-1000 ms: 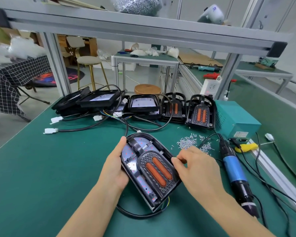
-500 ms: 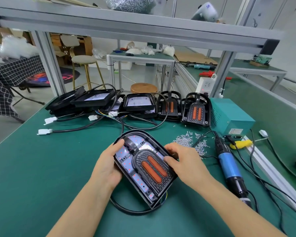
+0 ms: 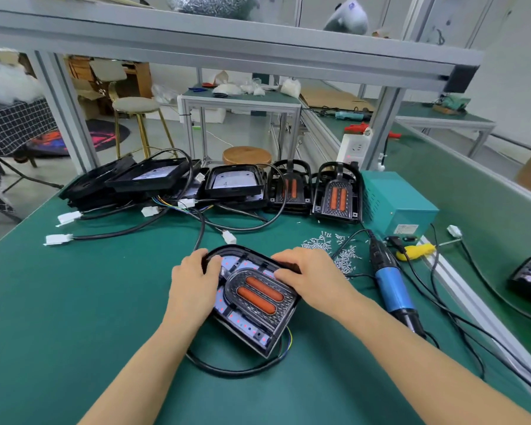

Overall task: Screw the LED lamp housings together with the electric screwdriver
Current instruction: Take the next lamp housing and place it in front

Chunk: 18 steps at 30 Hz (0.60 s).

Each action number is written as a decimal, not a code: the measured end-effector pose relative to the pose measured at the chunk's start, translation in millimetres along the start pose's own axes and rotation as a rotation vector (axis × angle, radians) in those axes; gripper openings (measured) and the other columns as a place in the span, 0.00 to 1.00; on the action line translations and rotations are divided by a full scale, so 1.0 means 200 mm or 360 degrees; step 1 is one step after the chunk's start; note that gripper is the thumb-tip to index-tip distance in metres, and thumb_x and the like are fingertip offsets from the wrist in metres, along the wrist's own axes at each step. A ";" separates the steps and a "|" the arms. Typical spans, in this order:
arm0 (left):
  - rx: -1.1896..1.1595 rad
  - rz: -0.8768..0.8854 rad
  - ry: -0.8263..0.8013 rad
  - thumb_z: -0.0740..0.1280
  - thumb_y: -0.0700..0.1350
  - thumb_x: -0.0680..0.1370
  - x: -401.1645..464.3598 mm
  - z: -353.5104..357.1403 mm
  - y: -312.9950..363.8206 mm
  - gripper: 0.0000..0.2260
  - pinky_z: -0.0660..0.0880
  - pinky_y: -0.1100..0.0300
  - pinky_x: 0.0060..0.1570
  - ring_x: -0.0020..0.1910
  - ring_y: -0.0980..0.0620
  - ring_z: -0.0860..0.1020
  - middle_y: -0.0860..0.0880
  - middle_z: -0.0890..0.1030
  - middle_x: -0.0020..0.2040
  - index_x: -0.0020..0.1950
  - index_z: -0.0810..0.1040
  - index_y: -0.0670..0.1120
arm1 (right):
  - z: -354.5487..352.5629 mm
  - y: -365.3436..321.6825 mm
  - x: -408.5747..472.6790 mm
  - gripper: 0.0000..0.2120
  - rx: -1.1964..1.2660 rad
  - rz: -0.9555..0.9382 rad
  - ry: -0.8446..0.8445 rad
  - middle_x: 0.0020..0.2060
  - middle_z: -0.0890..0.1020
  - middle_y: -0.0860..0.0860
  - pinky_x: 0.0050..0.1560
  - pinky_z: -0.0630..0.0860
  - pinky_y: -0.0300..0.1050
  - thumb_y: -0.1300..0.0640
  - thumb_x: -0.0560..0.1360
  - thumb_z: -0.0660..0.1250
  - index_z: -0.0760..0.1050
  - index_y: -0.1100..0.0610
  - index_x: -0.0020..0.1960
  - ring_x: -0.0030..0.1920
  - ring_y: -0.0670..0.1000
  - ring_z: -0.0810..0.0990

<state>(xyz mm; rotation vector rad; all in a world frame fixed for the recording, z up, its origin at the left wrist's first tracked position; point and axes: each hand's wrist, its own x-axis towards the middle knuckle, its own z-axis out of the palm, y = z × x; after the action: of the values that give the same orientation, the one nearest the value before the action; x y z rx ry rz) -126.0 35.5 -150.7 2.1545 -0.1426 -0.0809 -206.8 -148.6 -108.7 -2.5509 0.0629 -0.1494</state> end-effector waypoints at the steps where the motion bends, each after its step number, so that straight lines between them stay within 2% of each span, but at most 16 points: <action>1: 0.0021 0.0028 0.0012 0.58 0.50 0.80 -0.01 0.00 0.00 0.17 0.67 0.49 0.61 0.62 0.42 0.69 0.44 0.76 0.62 0.66 0.72 0.45 | 0.00 0.00 0.00 0.12 0.0012 0.0001 -0.0006 0.50 0.83 0.52 0.56 0.72 0.47 0.58 0.78 0.67 0.81 0.55 0.60 0.51 0.53 0.78; 4: 0.0037 0.0051 -0.0002 0.57 0.50 0.81 -0.02 -0.01 0.00 0.17 0.66 0.50 0.62 0.63 0.43 0.69 0.45 0.75 0.63 0.67 0.71 0.46 | -0.02 0.00 -0.03 0.15 0.0105 0.0063 0.0025 0.50 0.82 0.48 0.56 0.72 0.43 0.53 0.78 0.66 0.78 0.53 0.64 0.49 0.48 0.78; 6: 0.0123 0.0072 -0.0027 0.57 0.50 0.81 -0.02 -0.03 0.00 0.15 0.68 0.48 0.59 0.60 0.41 0.70 0.43 0.76 0.58 0.62 0.73 0.44 | -0.07 0.03 -0.08 0.17 0.0141 0.0124 0.0161 0.48 0.81 0.46 0.54 0.71 0.39 0.49 0.78 0.66 0.76 0.51 0.65 0.48 0.46 0.77; 8: 0.0218 0.0155 -0.0008 0.57 0.47 0.80 -0.02 -0.04 0.02 0.11 0.69 0.48 0.51 0.54 0.38 0.71 0.42 0.76 0.49 0.50 0.73 0.42 | -0.15 0.10 -0.14 0.18 -0.0042 0.0220 0.0367 0.51 0.79 0.47 0.55 0.71 0.42 0.50 0.78 0.66 0.75 0.51 0.66 0.50 0.47 0.77; 9: 0.0264 0.0191 0.0002 0.57 0.46 0.80 -0.03 -0.05 0.03 0.10 0.69 0.48 0.49 0.53 0.38 0.70 0.41 0.76 0.46 0.47 0.72 0.41 | -0.19 0.15 -0.18 0.19 -0.0195 0.0314 0.0451 0.53 0.78 0.49 0.55 0.72 0.44 0.50 0.77 0.66 0.74 0.51 0.67 0.52 0.49 0.77; 11: 0.0345 0.0225 -0.0023 0.56 0.45 0.81 -0.02 -0.05 0.04 0.11 0.69 0.48 0.52 0.54 0.38 0.70 0.40 0.76 0.49 0.52 0.74 0.40 | -0.28 0.26 -0.28 0.20 -0.0489 0.0605 0.0516 0.54 0.75 0.52 0.50 0.72 0.47 0.48 0.77 0.66 0.73 0.54 0.66 0.53 0.53 0.75; 14: 0.0334 0.0189 -0.0092 0.58 0.46 0.81 0.01 -0.08 0.04 0.15 0.67 0.51 0.59 0.63 0.41 0.69 0.40 0.76 0.61 0.65 0.73 0.42 | -0.35 0.39 -0.38 0.22 -0.0743 0.1045 0.0288 0.57 0.75 0.55 0.46 0.70 0.47 0.40 0.75 0.66 0.71 0.56 0.58 0.53 0.56 0.73; 16: 0.0325 0.0179 -0.0087 0.60 0.46 0.80 0.01 -0.09 0.04 0.17 0.66 0.51 0.61 0.65 0.42 0.69 0.41 0.75 0.64 0.68 0.72 0.44 | -0.35 0.45 -0.40 0.24 -0.0776 0.1193 0.0064 0.49 0.77 0.52 0.43 0.71 0.46 0.36 0.73 0.65 0.70 0.56 0.54 0.47 0.54 0.74; 18: 0.0421 0.0221 -0.0017 0.62 0.47 0.79 0.01 -0.09 0.06 0.17 0.65 0.49 0.62 0.65 0.41 0.68 0.42 0.74 0.65 0.67 0.73 0.44 | -0.32 0.47 -0.41 0.23 -0.0597 0.1233 -0.0038 0.44 0.77 0.50 0.40 0.71 0.45 0.35 0.72 0.66 0.70 0.55 0.49 0.43 0.52 0.76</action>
<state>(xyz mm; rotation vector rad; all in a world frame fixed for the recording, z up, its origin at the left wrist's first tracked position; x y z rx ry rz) -122.5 44.0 -130.3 2.4008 -0.3242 0.0077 -296.4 -256.3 -115.3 -2.6824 1.1379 0.2145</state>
